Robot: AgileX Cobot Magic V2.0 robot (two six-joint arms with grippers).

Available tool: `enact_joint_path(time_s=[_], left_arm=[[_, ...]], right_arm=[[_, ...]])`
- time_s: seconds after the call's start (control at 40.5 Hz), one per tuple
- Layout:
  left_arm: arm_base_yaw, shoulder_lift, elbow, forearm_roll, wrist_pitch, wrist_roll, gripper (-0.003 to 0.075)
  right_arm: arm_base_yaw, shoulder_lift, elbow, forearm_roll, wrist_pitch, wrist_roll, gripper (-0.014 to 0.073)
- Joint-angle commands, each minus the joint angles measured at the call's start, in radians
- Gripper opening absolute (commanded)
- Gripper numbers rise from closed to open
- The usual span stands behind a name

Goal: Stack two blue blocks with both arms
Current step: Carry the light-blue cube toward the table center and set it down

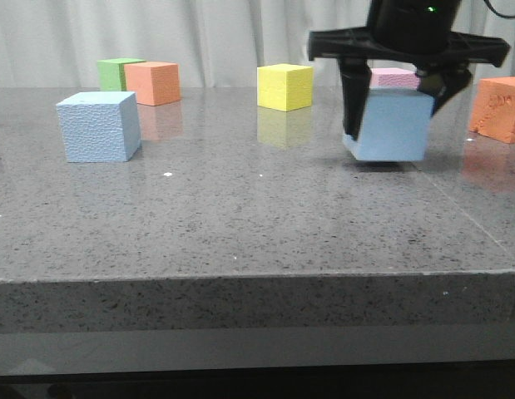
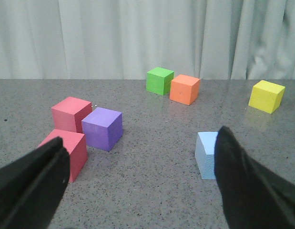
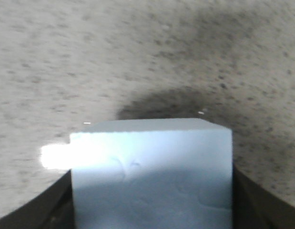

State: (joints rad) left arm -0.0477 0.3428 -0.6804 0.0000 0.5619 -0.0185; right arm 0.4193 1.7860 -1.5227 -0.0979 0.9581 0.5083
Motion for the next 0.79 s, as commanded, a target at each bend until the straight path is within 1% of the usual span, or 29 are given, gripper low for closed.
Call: enact_joint_path(time_s=[0.0,0.123,0.296,0.346,0.42,0.519,0.691,0.765], left_arm=[[0.002,0.018,-0.028,0.0,-0.079,-0.006,0.0606],[0.002,0.018,-0.028,0.0,-0.079,-0.006,0.0606],[0.002,0.018,-0.028,0.0,-0.079,-0.006,0.0606],[0.002,0.018,-0.028,0.0,-0.079,-0.006,0.0606],[0.002,0.018,-0.028,0.0,-0.079,-0.006,0.0606],[0.002,0.018,-0.028,0.0,-0.079,-0.006,0.0606],[0.002,0.018,-0.028,0.0,-0.079,-0.006,0.0606],[0.002,0.018,-0.028,0.0,-0.079,-0.006,0.0606]], right_arm=[[0.034,-0.06,-0.074,-0.006,-0.02,-0.01,0.0401],[0.072,-0.031,-0.134,-0.023,0.012,0.036,0.0401],[0.145,0.065,-0.261,-0.077,0.108,0.107,0.0401],[0.173,0.096,-0.298,-0.095,0.117,0.116,0.0401],[0.199,0.139,-0.348,-0.137,0.14,0.163,0.0401],[0.203,0.182,-0.387,-0.144,0.156,0.223,0.0402],[0.203,0.203,-0.401,-0.134,0.162,0.222,0.0406],[0.203,0.203,-0.401,-0.134,0.154,0.222,0.0431]])
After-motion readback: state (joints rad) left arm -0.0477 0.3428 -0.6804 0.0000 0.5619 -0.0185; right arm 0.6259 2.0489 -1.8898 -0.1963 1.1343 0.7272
